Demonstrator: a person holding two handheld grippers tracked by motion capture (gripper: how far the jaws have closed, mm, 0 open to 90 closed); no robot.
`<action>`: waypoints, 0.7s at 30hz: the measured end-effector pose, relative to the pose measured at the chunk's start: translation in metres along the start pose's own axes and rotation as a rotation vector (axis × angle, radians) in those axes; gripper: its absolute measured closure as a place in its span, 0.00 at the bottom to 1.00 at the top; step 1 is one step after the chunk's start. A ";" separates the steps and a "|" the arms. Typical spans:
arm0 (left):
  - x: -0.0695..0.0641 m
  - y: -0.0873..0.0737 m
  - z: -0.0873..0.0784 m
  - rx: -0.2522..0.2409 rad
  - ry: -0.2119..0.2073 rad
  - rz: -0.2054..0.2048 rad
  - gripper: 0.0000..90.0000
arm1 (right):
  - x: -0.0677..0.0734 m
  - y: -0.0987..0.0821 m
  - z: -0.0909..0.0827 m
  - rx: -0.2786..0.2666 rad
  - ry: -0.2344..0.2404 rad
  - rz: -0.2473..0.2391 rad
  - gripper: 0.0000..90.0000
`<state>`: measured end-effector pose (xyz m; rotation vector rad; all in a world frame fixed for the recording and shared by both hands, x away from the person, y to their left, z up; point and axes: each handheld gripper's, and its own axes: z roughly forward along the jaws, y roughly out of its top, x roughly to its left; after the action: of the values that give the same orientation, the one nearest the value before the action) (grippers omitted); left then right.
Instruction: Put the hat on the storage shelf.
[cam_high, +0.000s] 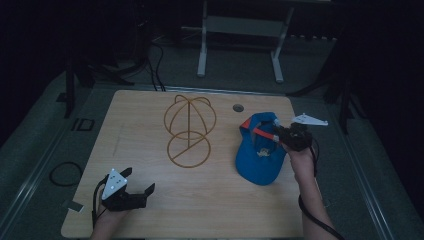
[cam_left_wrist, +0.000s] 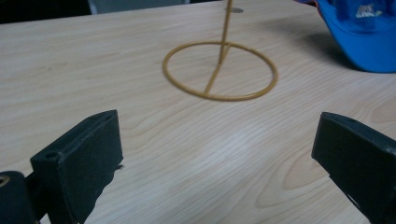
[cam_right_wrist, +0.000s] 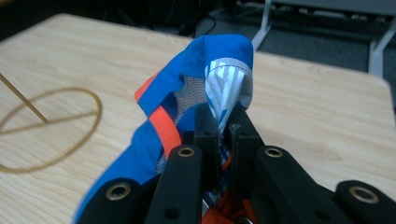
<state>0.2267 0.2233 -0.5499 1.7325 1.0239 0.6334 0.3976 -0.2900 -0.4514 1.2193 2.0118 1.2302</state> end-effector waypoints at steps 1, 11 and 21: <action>-0.001 0.003 0.000 -0.003 -0.013 -0.009 0.02 | 0.001 0.002 -0.004 -0.012 0.004 0.001 0.94; -0.009 0.037 -0.009 -0.041 -0.050 -0.002 0.02 | 0.018 0.017 -0.037 -0.076 0.018 -0.039 0.94; -0.016 0.089 -0.017 -0.094 -0.087 0.044 0.06 | 0.032 0.020 -0.058 -0.104 0.052 -0.068 0.94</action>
<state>0.2360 0.2038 -0.4610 1.6893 0.8845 0.6191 0.3472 -0.2840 -0.4050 1.0714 1.9826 1.3276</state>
